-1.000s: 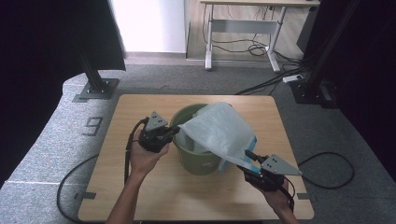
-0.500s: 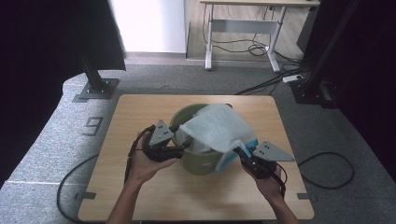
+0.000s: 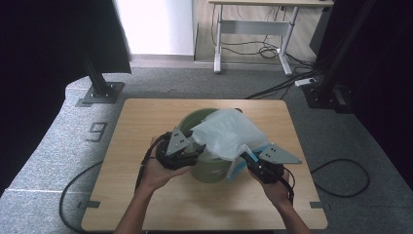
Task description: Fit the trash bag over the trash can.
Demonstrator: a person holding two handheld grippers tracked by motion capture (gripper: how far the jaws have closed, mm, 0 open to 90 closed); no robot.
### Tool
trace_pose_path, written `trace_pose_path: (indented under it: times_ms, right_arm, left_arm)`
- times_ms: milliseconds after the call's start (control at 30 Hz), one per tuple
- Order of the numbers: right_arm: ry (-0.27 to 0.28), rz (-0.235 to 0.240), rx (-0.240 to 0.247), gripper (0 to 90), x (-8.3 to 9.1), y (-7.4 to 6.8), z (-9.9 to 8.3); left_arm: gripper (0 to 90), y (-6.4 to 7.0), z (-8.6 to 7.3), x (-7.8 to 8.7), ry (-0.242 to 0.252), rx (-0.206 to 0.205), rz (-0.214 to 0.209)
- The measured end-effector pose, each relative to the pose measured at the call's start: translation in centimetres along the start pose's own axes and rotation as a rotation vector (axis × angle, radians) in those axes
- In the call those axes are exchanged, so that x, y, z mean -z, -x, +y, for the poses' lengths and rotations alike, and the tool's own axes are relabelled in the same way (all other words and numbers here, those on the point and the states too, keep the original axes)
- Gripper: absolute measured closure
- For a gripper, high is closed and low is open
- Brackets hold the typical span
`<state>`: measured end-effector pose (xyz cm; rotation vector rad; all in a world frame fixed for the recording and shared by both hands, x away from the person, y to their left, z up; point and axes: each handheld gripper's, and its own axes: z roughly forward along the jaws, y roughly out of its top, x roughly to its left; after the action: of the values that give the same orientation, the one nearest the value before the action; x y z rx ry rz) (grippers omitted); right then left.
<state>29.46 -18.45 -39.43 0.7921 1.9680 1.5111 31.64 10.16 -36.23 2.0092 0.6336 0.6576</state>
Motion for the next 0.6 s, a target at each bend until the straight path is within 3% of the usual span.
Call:
trace_pose_path:
  times_ms: [200, 267, 333, 400, 533, 600]
  right_arm:
    - [0.005, 0.002, -0.007, 88.3, 0.3, 0.3, -0.1]
    - [0.007, 0.002, -0.011, 88.3, 0.3, 0.3, -0.1]
    - [0.008, 0.002, -0.012, 88.3, 0.3, 0.4, -0.1]
    - [0.008, 0.001, -0.013, 88.3, 0.3, 0.4, -0.1]
    - [0.009, 0.002, -0.019, 88.3, 0.2, 0.5, 0.1]
    - [0.013, 0.006, -0.026, 88.3, 0.0, 0.5, 0.3]
  left_arm:
    - [71.9, 0.4, -0.1, -0.6, -0.039, -0.008, 0.001]
    - [75.7, 0.3, -0.1, -0.6, -0.035, 0.006, 0.003]
    - [73.0, 0.3, -0.1, -0.5, -0.028, 0.011, 0.002]
    - [60.6, 0.4, -0.1, -0.2, -0.005, 0.014, -0.008]
    - [44.5, 0.6, 0.0, 0.2, 0.015, 0.016, -0.055]
    - [39.4, 0.8, -0.1, 0.5, 0.031, 0.031, -0.109]
